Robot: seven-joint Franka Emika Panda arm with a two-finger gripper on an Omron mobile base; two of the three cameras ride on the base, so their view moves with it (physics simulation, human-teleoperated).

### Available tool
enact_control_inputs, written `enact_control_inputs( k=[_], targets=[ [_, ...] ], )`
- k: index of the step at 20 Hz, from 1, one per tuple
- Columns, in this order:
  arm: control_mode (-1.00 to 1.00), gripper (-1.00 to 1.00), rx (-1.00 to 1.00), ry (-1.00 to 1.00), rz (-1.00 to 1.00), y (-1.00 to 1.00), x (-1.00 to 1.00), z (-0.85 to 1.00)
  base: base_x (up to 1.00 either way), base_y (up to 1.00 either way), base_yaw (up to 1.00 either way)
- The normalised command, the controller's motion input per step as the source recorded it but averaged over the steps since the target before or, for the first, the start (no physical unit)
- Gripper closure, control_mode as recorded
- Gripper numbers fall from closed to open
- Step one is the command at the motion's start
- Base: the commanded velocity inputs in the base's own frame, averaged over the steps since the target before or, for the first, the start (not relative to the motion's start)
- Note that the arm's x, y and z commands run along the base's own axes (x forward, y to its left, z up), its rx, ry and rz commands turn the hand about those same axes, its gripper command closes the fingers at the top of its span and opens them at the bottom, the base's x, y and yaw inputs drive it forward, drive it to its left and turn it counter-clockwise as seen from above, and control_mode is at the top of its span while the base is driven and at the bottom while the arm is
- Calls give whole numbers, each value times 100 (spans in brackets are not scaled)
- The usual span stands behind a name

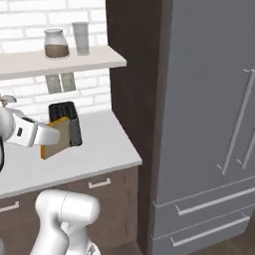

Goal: Start the toaster. Once the lever pops up, take the bread to the plate on the dining counter.

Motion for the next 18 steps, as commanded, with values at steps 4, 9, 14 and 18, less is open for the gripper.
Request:
enact_control_inputs(
  k=[4, 9, 14, 18],
  targets=[
    [100, 100, 0, 0, 0, 0, 0, 0, -41, 0, -77],
    [100, 100, 0, 0, 0, 0, 0, 0, -23, 0, -79],
    [100, 100, 0, 0, 0, 0, 0, 0, -9, -2, -81],
    [100, 100, 0, 0, 0, 0, 0, 0, -1, -11, -80]
  ],
)
